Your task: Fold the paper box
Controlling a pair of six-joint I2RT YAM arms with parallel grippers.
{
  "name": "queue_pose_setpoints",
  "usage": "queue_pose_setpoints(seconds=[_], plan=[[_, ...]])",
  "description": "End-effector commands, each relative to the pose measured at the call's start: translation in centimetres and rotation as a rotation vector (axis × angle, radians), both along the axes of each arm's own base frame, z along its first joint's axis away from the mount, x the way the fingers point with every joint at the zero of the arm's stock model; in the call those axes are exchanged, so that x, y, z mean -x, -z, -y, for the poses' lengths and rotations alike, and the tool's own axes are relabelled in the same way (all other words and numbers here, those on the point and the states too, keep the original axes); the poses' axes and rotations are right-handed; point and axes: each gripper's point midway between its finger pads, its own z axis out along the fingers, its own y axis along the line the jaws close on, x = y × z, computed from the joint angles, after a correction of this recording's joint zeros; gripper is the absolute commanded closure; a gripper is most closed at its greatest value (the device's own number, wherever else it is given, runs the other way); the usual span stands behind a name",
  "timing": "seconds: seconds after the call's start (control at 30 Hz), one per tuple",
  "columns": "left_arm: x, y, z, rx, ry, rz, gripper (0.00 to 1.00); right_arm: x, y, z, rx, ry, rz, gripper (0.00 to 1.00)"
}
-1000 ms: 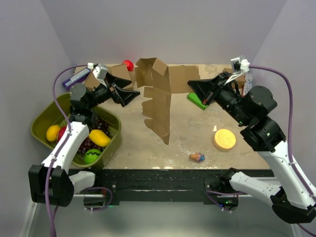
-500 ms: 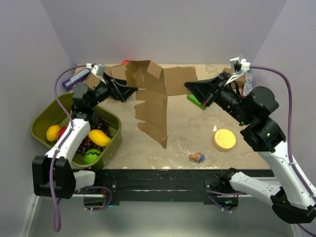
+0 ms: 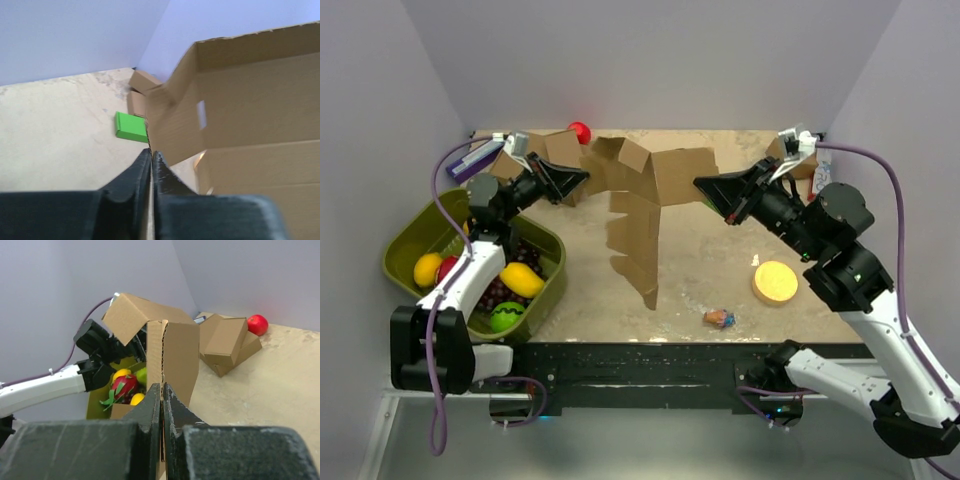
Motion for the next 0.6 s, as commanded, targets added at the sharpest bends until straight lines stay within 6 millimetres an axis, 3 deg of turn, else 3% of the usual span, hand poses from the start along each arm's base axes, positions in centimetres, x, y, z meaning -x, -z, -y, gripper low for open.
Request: queue_pose_setpoints(seconds=[0.0,0.2,0.27,0.33,0.37,0.47,0.57], plan=[[0.8,-0.8,-0.2,-0.008,0.003,0.065,1.00,-1.6,0.8,2.2,0.014,0.149,-0.020,1.00],[1.6,0.8,-0.8,-0.089,-0.089,0.043,1.00,-5.2,6.7,6.3,0.049,0.474,-0.193,1.00],[1.4,2.6,-0.9,-0.161,-0.155,0.006,1.00,-5.7,9.5,6.4,0.062,0.508,-0.252,0.65],[1.8,2.8,-1.0,-0.210,-0.202,0.021,1.00,-6.2,12.2,6.0,0.090,0.512,-0.303,0.38],[2.1,4.1,-0.9,-0.233,-0.209,-0.013,1.00,-6.3,13.1,5.9,0.098,0.514,-0.325,0.25],[2.7,5.7,-0.1,-0.284,-0.223,-0.043,1.00,-6.0,14.5,5.1,0.084,0.484,-0.382,0.16],[2.7,7.2,0.6,-0.330,-0.227,-0.077,1.00,-5.3,13.7,4.7,-0.027,0.448,-0.374,0.14]])
